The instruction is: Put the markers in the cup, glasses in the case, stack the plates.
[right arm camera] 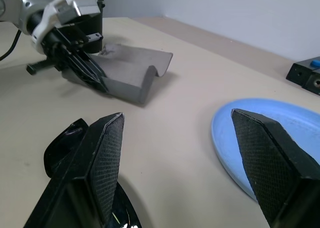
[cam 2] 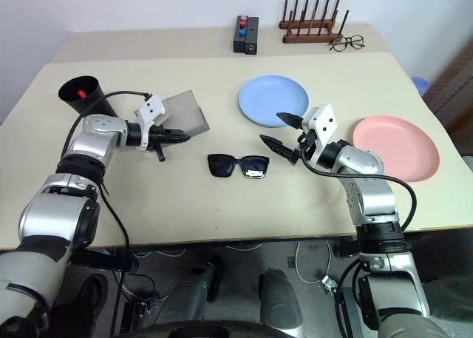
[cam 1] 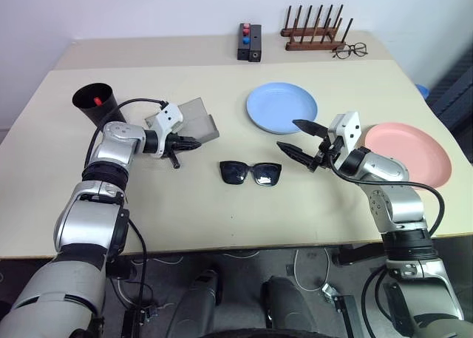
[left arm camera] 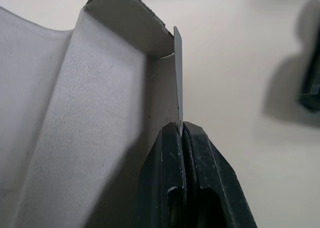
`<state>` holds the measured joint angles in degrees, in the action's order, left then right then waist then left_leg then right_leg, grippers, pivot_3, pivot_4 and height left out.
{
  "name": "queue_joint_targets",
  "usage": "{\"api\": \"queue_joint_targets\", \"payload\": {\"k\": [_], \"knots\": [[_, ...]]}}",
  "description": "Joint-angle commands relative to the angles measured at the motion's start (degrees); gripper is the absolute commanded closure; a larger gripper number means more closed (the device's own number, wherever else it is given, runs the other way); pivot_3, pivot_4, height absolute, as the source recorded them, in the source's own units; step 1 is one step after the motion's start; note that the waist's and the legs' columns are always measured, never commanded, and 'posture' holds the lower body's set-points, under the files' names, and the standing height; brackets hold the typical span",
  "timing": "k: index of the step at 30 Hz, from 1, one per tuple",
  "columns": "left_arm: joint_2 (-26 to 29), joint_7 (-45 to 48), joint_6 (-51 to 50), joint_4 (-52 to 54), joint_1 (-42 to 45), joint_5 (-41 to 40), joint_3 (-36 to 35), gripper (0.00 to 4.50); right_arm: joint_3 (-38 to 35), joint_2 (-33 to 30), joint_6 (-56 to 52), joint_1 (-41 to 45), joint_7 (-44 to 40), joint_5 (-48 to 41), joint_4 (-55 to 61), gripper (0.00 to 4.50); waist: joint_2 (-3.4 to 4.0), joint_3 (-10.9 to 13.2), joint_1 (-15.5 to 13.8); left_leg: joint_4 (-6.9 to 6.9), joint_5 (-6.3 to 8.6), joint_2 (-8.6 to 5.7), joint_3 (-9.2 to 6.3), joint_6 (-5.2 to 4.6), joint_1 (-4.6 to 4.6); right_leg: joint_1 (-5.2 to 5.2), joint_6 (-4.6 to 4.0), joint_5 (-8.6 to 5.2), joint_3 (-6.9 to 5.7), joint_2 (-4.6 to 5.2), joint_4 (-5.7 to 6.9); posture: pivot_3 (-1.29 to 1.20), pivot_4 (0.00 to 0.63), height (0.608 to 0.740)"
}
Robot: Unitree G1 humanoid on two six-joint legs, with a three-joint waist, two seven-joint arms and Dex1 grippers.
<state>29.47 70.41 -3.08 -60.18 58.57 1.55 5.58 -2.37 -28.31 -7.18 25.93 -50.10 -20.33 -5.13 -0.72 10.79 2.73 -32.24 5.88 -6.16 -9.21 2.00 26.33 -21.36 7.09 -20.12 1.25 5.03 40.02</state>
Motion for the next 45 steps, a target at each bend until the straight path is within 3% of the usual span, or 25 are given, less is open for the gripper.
{"api": "queue_joint_targets", "payload": {"k": [1, 6, 12, 17, 23, 26, 33, 34, 39, 45], "knots": [[3.7, 8.5, -3.8, 6.6, -0.1, -2.4, -0.2, 4.48, -0.5, -0.1, 0.9, 1.0, -0.1, -0.1, 1.1, 1.02, -0.02, 0.0, 0.0, 0.0, 0.0, 0.01, -0.01, 0.0, 0.01, -0.01, 0.0, 0.0, 0.0, -0.01, 0.0, 0.0, 0.15, 0.738], [9.3, 20.7, -7.0, 20.3, -6.8, -5.6, 1.7, 4.48, -0.5, -0.1, 1.0, 1.2, -0.2, 0.0, 0.8, 1.02, 0.01, 0.0, 0.4, 0.07, 0.0, 0.02, 0.0, 0.01, 0.0, -0.02, -0.02, -0.01, 0.03, -0.01, 0.0, 0.0, 0.15, 0.738], [16.9, 22.1, -10.1, 33.3, -14.0, -15.0, 8.0, 4.48, -0.4, 0.2, 1.2, 1.4, -0.5, 0.3, 0.4, 1.02, 0.02, 0.0, 0.1, 0.06, 0.0, 0.03, -0.03, 0.01, 0.0, -0.02, -0.04, -0.01, 0.07, 0.01, -0.02, 0.0, 0.15, 0.738], [17.5, 22.1, -4.7, 31.1, -15.0, -13.1, 10.0, 4.48, -0.4, 0.3, 1.2, 1.7, -0.6, 0.4, 0.0, 1.02, 0.02, 0.0, -0.3, 0.05, 0.0, 0.01, -0.04, 0.02, -0.01, 0.0, -0.04, -0.01, 0.08, 0.03, -0.03, 0.0, 0.15, 0.738], [14.1, 21.8, -0.3, 23.5, -12.2, -12.0, 10.6, 4.48, -0.5, 0.2, 1.1, 1.5, -0.7, 0.5, 0.4, 1.02, 0.02, 0.0, -0.3, 0.08, 0.0, 0.02, -0.03, 0.01, -0.01, -0.03, -0.05, -0.02, 0.07, 0.01, -0.02, 0.0, 0.15, 0.738], [11.8, 21.8, 1.0, 21.5, -11.1, -11.4, 9.5, 3.63, -0.5, 0.2, 0.9, 1.4, -0.6, 0.4, 0.8, 1.02, 0.02, 0.0, -0.4, 0.05, -0.01, 0.01, -0.04, 0.01, 0.0, -0.02, -0.04, -0.02, 0.05, 0.02, -0.02, 0.0, 0.15, 0.738], [13.4, 22.1, -1.3, 24.9, -9.5, -14.3, 9.2, 0.25, -1.2, -1.3, -0.1, 1.0, -2.5, -0.6, 1.1, 1.02, 0.02, 0.0, 0.0, 0.08, -0.01, 0.03, -0.04, 0.01, 0.0, -0.05, -0.05, -0.02, 0.06, 0.0, -0.01, 0.0, 0.15, 0.738], [14.3, 22.1, -2.5, 26.5, -9.5, -15.6, 9.5, 0.04, -1.4, -2.2, -0.4, 0.7, -3.6, -1.0, 1.4, 1.02, 0.02, 0.0, 0.0, 0.07, -0.01, 0.03, -0.03, 0.01, 0.0, -0.05, -0.04, -0.02, 0.06, 0.0, -0.01, 0.0, 0.15, 0.738], [17.5, 22.1, -5.6, 32.4, -10.0, -19.2, 10.6, 0.04, -2.2, -6.0, -1.9, 0.1, -7.8, -2.7, 2.0, 1.02, 0.02, 0.0, -0.2, 0.06, 0.0, 0.03, -0.03, 0.01, 0.0, -0.03, -0.04, -0.02, 0.06, 0.01, -0.02, 0.0, 0.15, 0.738], [9.6, 17.9, -5.8, 30.0, -4.0, -18.1, 6.7, 0.04, -3.0, -11.1, -6.8, -2.2, -13.1, -6.0, 4.5, 1.02, -0.02, 0.0, -0.9, -0.04, 0.0, 0.0, -0.08, 0.0, 0.04, 0.02, -0.04, -0.02, -0.02, 0.03, -0.05, 0.0, 0.15, 0.738]]}}
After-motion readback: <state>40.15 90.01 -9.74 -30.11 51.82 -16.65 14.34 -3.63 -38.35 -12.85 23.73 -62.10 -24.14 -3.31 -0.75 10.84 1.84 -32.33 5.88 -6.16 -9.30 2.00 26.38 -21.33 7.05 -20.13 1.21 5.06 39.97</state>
